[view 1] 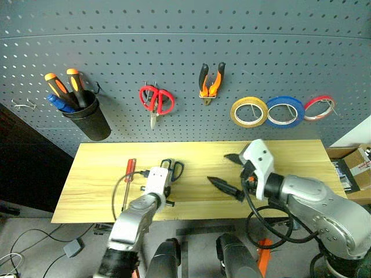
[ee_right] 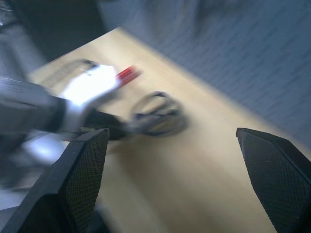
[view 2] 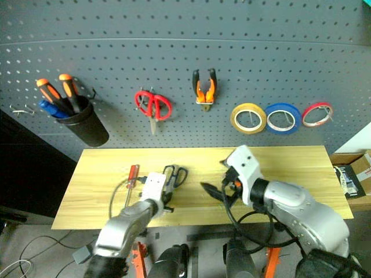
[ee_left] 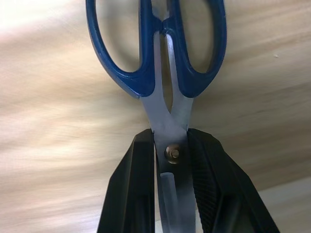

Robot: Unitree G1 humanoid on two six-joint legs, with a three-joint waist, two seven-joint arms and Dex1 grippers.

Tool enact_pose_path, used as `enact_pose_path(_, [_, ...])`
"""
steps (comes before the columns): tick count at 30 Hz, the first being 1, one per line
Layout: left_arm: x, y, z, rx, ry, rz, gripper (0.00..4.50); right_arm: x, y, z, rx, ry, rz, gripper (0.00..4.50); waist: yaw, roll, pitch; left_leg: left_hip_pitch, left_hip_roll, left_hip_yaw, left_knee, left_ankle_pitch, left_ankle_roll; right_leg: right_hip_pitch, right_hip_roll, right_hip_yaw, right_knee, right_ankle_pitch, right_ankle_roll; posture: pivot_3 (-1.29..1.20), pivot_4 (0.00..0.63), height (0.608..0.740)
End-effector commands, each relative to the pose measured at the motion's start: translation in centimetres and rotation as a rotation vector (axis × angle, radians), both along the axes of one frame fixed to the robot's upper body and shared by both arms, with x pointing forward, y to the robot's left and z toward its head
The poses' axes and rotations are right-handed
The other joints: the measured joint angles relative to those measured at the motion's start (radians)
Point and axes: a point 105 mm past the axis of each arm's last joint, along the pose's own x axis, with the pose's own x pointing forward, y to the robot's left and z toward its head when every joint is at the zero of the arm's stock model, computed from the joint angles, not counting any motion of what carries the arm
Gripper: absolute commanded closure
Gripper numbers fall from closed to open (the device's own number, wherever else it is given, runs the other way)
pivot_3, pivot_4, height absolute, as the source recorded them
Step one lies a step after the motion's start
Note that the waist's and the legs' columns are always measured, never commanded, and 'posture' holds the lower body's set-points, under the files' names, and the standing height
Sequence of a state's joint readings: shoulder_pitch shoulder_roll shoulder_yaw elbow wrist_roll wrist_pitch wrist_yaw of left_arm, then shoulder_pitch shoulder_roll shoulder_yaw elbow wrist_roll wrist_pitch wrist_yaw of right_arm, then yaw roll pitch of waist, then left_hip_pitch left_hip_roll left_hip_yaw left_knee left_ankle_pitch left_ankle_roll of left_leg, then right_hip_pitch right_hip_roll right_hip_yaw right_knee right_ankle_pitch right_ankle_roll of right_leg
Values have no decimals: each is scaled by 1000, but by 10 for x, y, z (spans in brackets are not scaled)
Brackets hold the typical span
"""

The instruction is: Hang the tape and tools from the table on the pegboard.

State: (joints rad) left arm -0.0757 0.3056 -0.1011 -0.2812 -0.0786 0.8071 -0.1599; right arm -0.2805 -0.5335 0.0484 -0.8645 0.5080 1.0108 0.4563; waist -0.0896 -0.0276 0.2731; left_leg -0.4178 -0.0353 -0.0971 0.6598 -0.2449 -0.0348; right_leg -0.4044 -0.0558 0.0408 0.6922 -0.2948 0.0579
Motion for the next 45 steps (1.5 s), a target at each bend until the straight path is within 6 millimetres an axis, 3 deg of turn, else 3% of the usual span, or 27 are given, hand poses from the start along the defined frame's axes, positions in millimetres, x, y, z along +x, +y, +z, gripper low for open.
enact_pose_path(1, [-10, -1, 52, 103, -309, -174, 3809, -21, 6, 20, 84, -60, 125, 0, 1, 0, 0, 0, 0, 0, 0, 0, 0, 0, 0, 0, -1, 0, 0, -153, 251, 740])
enact_pose_path(6, [-41, 3, 102, 230, -657, -339, 3809, -24, 3, 30, 152, -73, 145, 0, 5, 0, 0, -1, 2, 1, -1, -1, 2, 1, -5, 1, -7, 1, -1, -140, 253, 740])
enact_pose_path(9, [-53, 4, 119, 262, -771, -389, 3809, -24, 2, 33, 161, -73, 149, 0, 8, 0, 0, -4, 4, 1, -2, -1, 2, 1, -5, 0, -12, 3, -4, -133, 252, 740])
enact_pose_path(15, [-37, 29, 155, 252, -873, -220, 3809, -17, -2, 36, 154, -82, 144, 0, 9, 0, 0, -5, 5, 1, -2, -1, 2, 0, 0, -3, -11, 3, -3, -104, 248, 740])
enact_pose_path(25, [-10, 1, 158, 132, -886, -248, 3809, -7, 0, 43, 154, -126, 136, 0, 5, 0, 0, -5, 4, 3, 0, -1, 2, 0, 2, -2, -10, 4, -1, -136, 251, 740])
enact_pose_path(34, [0, 17, 146, 140, -840, -169, 3809, -7, -1, 44, 145, -136, 127, 0, 3, 0, 0, -5, 5, 3, 0, -1, 2, 0, 2, -1, -10, 4, -1, -140, 255, 740])
enact_pose_path(40, [5, -3, 126, 32, -717, -224, 3809, -8, 10, 64, 176, -212, 161, 0, 2, 0, 0, -5, 5, 3, 1, -1, 2, 0, 2, -1, -10, 4, -1, -138, 257, 740])
enact_pose_path(45, [10, 0, 130, 33, -726, -186, 2237, -10, 18, 73, 199, -235, 184, 0, 3, 0, 0, -5, 5, 3, 1, -1, 2, 0, 3, -2, -10, 4, -1, -140, 257, 740])
